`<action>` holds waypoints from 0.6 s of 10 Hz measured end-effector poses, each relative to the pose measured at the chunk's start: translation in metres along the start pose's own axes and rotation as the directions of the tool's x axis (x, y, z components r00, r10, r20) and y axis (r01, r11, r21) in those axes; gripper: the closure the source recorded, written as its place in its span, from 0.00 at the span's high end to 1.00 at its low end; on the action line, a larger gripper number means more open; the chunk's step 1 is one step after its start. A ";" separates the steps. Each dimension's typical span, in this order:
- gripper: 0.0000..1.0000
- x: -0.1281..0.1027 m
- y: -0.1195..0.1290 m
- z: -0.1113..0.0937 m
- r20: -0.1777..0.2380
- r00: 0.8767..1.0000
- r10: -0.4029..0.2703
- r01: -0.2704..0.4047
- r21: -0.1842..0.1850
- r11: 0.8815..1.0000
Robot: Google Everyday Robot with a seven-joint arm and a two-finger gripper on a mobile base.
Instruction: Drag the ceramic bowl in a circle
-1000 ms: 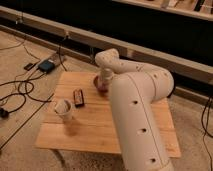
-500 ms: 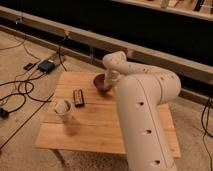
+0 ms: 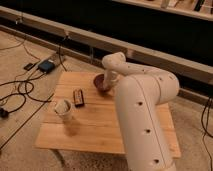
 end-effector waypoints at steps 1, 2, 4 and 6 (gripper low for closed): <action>0.65 0.000 0.000 0.000 0.000 1.000 0.000 0.000 0.000 1.000; 0.65 0.000 0.000 0.000 0.000 1.000 0.000 0.000 0.000 1.000; 0.65 0.000 0.000 0.000 0.000 1.000 0.001 -0.001 0.000 1.000; 0.54 -0.001 -0.001 0.000 0.000 1.000 0.001 -0.001 0.000 1.000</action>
